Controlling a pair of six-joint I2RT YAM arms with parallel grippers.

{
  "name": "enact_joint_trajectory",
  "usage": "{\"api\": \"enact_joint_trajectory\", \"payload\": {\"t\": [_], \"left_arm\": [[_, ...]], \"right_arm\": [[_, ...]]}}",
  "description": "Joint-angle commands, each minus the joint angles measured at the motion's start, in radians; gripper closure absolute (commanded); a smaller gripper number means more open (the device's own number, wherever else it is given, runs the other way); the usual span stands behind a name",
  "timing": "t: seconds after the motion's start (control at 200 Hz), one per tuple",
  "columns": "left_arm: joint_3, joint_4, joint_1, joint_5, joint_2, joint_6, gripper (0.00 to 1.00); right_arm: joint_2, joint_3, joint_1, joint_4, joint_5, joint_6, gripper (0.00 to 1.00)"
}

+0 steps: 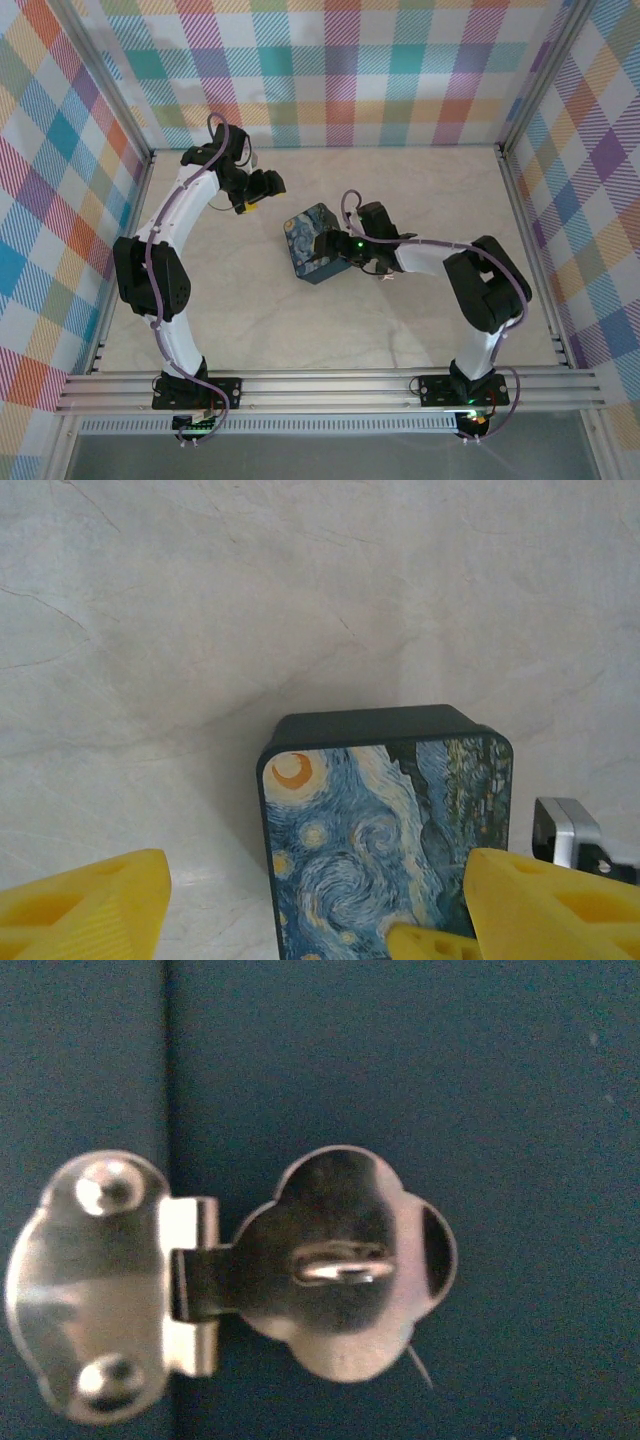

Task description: Unlock a padlock with a key

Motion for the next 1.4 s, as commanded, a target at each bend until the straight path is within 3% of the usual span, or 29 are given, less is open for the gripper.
{"api": "enact_joint_trajectory", "payload": {"t": [0.0,0.04,0.2,0.34,0.47,0.885,1.025,1.11,1.235,1.395], "left_arm": [[0.01,-0.01,0.017,0.012,-0.051,0.002,0.23],[0.01,-0.011,0.017,0.011,-0.052,0.003,0.23],[0.008,-0.012,0.017,0.008,-0.057,0.01,0.23],[0.008,-0.004,0.016,0.02,-0.052,0.009,0.23],[-0.001,0.008,0.014,0.049,-0.046,0.008,0.23],[-0.089,-0.003,0.012,-0.027,-0.098,0.04,0.24],[-0.196,0.081,0.012,-0.146,-0.142,0.069,0.2],[-0.291,0.154,0.013,-0.266,-0.19,0.056,0.0],[-0.482,0.339,0.015,-0.503,-0.291,0.081,0.0],[-0.833,0.767,0.017,-0.712,-0.406,0.284,0.0]], "right_arm": [[0.034,0.047,-0.002,0.034,-0.044,-0.03,0.04],[0.039,0.072,0.0,-0.012,-0.039,-0.065,0.0],[0.047,0.188,0.004,-0.309,0.042,-0.277,0.0],[0.055,0.242,0.003,-0.463,0.088,-0.403,0.0],[0.058,0.245,0.003,-0.484,0.101,-0.428,0.0],[0.016,0.244,-0.002,-0.454,0.104,-0.376,0.0],[-0.073,0.256,-0.047,-0.509,0.2,-0.416,0.0],[-0.141,0.223,-0.097,-0.514,0.258,-0.465,0.0],[-0.259,0.074,-0.212,-0.398,0.35,-0.514,0.0],[-0.422,-0.188,-0.323,-0.135,0.47,-0.631,0.0]]}}
